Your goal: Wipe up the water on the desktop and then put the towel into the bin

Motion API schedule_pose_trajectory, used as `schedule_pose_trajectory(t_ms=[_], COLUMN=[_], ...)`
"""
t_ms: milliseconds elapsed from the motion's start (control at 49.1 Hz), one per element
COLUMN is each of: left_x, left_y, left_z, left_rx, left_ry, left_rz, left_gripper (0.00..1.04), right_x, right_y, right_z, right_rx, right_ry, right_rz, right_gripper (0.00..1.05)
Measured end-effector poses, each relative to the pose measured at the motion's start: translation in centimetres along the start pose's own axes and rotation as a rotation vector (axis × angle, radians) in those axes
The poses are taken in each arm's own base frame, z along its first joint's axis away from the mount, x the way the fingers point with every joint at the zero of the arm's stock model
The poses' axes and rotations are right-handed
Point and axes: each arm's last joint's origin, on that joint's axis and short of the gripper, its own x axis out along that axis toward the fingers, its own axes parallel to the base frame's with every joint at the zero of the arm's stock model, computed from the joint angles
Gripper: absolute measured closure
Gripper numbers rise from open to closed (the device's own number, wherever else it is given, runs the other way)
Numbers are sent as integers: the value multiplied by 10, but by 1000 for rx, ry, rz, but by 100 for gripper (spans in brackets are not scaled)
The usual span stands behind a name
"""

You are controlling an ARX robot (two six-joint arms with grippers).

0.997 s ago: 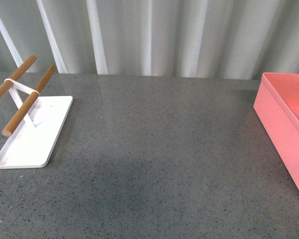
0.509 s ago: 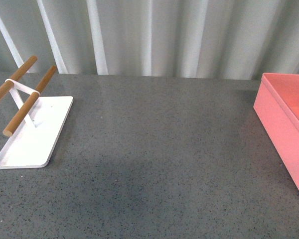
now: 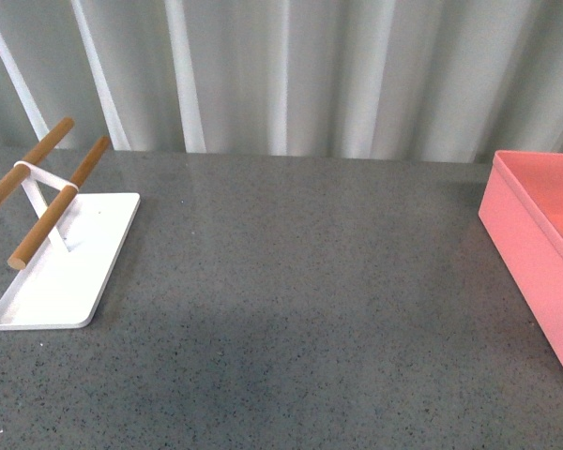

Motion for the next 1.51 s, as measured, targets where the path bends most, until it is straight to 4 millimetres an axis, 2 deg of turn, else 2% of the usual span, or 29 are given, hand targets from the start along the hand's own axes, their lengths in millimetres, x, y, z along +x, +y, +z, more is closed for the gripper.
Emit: schedule_pose_trajectory(t_ms=[61,102,142,244,346,488,672,875,1506], left_x=[0,0,0,0,0,0,0,0,0], left_y=[0,0,0,0,0,0,0,0,0], left_z=[0,0,0,0,0,0,0,0,0], left_rx=[1,0,0,0,1,1,1,1,0], left_ry=[0,-1,-2,-1,-1,-1,-1,-1,-1], left_rz=[-5,-5,-5,-5,-4,-4,-4,-4,-4], left_gripper=[7,7,7,7,7,7,7,7,7], right_x=[-1,-5,-12,-39,-53,-57,-74,-79,-109], right_y=[3,6,8,13,17,20,31,30,28], right_z=[-15,-23,-23,-9,-14,-40,-61,-83,-95], right_rx=[-21,-46,-65,-102,-112,-114,-115,-116,-112], right_ry=[-123,-269,-395,-705,-760,-710,-721,-712,-747], right_rz=[34,51,54,52,54,57,52,54,53], right_gripper=[35,42,48,64,78,101,101,101,101])
